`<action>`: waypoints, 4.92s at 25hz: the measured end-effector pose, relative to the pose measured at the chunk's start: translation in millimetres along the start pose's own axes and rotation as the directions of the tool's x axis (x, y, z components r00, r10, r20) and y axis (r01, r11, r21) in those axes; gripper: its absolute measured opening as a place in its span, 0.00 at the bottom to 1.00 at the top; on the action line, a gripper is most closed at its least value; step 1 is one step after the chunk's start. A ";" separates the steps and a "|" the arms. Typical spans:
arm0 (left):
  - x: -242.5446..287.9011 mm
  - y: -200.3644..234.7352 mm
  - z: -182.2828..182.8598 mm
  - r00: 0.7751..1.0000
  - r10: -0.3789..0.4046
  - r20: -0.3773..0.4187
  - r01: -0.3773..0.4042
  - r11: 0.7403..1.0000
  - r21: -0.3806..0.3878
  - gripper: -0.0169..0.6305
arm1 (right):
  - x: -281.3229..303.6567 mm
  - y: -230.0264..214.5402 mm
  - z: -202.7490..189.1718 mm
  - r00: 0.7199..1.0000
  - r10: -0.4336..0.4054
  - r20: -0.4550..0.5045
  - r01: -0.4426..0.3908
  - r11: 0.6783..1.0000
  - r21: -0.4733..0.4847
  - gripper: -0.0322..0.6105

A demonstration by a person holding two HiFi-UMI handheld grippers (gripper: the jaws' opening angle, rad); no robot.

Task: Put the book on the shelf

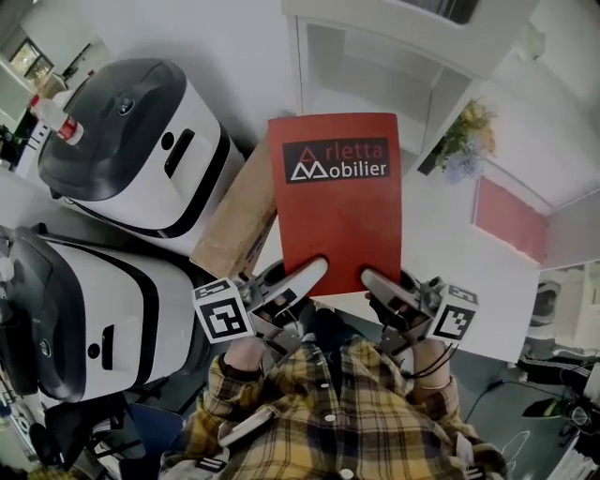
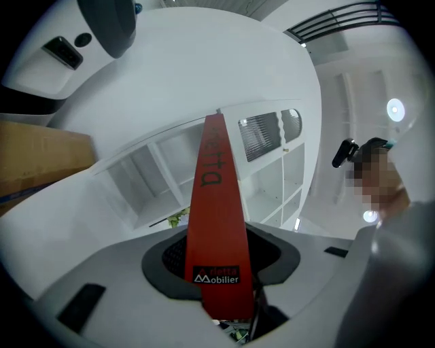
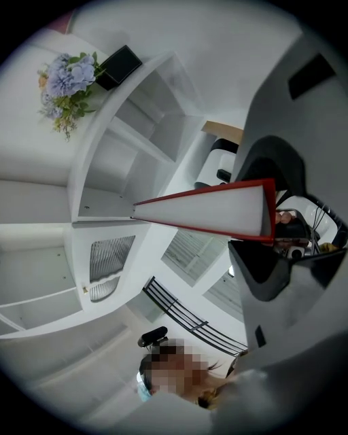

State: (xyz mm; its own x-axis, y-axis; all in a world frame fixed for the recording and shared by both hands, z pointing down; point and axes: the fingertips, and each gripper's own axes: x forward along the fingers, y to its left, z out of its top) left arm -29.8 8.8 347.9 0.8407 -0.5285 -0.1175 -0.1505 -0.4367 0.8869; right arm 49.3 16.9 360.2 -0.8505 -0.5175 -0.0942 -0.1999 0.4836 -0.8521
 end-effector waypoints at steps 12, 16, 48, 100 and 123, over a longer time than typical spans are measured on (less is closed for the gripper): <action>59.9 19.9 35.4 0.999 -0.012 -0.037 0.011 1.000 -0.016 0.30 | 9.2 -31.2 60.8 0.999 -0.019 0.032 0.019 1.000 0.008 0.38; 69.6 26.5 43.1 0.997 -0.029 -0.074 0.027 0.999 -0.025 0.30 | 11.8 -38.0 68.0 0.997 -0.045 0.068 0.044 0.999 0.014 0.38; 112.9 61.4 65.2 0.944 -0.172 -0.283 0.137 0.981 -0.140 0.30 | 15.5 -67.3 91.5 0.931 -0.231 0.282 0.230 0.972 0.037 0.38; 180.0 152.1 120.2 0.975 -0.059 -0.215 -0.004 0.960 -0.281 0.32 | 46.7 -163.7 155.2 0.866 -0.323 0.383 0.225 0.934 0.279 0.37; 180.1 151.9 132.1 0.980 -0.057 -0.189 0.005 0.963 -0.268 0.43 | 57.4 -156.1 162.9 0.872 -0.261 0.415 0.126 0.937 0.324 0.41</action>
State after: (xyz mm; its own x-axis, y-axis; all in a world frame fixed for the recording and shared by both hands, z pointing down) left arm 30.1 -248.9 402.4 0.9310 -0.3558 -0.0816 -0.0018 -0.2279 0.9737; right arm 110.9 -203.3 404.0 -0.4875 -0.8701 -0.0731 -0.1371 0.1589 -0.9777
